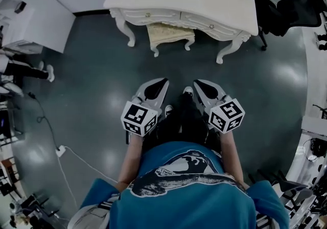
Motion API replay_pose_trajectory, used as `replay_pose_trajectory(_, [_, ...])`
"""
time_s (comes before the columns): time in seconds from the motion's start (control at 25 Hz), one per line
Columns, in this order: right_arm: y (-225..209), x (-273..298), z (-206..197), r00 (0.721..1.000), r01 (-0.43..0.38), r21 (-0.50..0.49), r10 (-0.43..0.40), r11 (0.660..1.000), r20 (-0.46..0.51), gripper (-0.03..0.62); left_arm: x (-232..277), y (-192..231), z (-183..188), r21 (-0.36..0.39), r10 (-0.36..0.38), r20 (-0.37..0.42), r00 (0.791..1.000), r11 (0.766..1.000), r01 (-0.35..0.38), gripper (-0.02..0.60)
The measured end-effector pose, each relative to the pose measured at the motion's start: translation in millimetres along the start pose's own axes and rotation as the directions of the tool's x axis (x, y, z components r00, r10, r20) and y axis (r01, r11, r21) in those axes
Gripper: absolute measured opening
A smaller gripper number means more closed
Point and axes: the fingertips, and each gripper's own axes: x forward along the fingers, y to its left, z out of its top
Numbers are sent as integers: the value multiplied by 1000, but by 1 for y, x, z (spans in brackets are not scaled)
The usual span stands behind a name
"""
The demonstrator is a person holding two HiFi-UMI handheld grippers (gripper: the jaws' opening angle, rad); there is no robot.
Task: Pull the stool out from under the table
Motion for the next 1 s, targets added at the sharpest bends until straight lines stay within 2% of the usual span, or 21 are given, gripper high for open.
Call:
replay_pose_trajectory(0.24, [-32, 17, -2, 1000, 18, 46, -17, 999, -20, 3, 21, 13, -7, -12, -3, -51, 999, 1000, 3, 14])
replay_pose_trajectory(0.56, [-91, 75, 14, 999, 3, 74, -1, 997, -34, 3, 54, 68, -5, -43, 70, -81, 994, 996, -74, 14])
replay_pose_trajectory(0.72, [-129, 104, 13, 997, -6, 108, 15, 994, -76, 3, 85, 99, -3, -68, 100, -91, 991, 992, -107, 14])
replay_pose_trajectory(1.0, [-195, 159, -6, 988, -19, 147, 40, 989, -147, 3, 150, 142, -14, -66, 98, -121, 988, 992, -107, 14])
